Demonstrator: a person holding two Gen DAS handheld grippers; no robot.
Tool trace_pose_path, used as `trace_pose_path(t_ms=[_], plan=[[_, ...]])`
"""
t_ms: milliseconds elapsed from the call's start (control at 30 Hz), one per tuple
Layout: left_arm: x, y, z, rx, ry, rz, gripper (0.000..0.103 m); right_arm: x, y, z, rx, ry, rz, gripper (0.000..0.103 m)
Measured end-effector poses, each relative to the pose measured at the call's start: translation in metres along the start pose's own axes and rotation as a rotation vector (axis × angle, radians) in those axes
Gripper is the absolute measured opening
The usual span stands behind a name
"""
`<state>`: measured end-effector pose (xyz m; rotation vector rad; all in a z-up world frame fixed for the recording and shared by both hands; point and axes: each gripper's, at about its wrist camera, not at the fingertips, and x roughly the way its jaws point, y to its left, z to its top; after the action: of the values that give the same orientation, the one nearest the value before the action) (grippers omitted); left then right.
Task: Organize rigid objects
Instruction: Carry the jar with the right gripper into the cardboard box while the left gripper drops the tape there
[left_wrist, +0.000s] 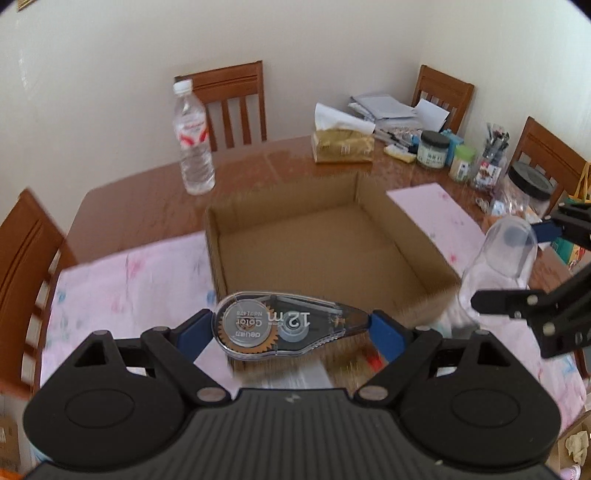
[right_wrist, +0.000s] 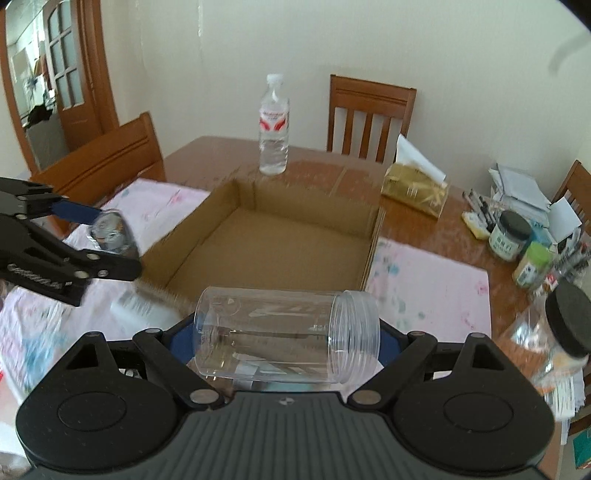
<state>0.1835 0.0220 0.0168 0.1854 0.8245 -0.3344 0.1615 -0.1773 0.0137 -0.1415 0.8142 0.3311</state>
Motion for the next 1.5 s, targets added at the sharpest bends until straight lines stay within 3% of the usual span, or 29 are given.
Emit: trace_pose_path(t_ms=[167,433,667,767,867,1033,1200,1500], plan=[[0.043,0.009,0.035,0.037,0.012,-0.014,0.090,0.019,-0.006,0.019,0.047,-0.005,-0.020,0.094],[0.116,0.025,0.061,0.067,0.056,-0.022,0.090,0.041,-0.005,0.035,0.074,0.045,-0.068,0.094],[0.153,0.041,0.079,0.051,0.027,-0.031,0.090,0.051,-0.003,0.047,0.091,0.085,-0.132,0.094],[0.162,0.048,0.081,0.026,0.003,-0.032,0.096,0.057,-0.001,0.052,0.085,0.106,-0.154,0.094],[0.160,0.057,0.080,0.010,-0.022,-0.011,0.096,0.064,0.001,0.057,0.087,0.123,-0.171,0.094],[0.137,0.076,0.065,-0.058,-0.031,-0.056,0.100,0.081,0.004,0.067,0.096,0.142,-0.167,0.094],[0.110,0.100,0.042,-0.134,-0.045,-0.048,0.101,0.113,0.003,0.082,0.107,0.164,-0.148,0.094],[0.081,0.133,0.004,-0.181,-0.057,0.075,0.101,0.170,-0.001,0.115,0.106,0.187,-0.190,0.094]])
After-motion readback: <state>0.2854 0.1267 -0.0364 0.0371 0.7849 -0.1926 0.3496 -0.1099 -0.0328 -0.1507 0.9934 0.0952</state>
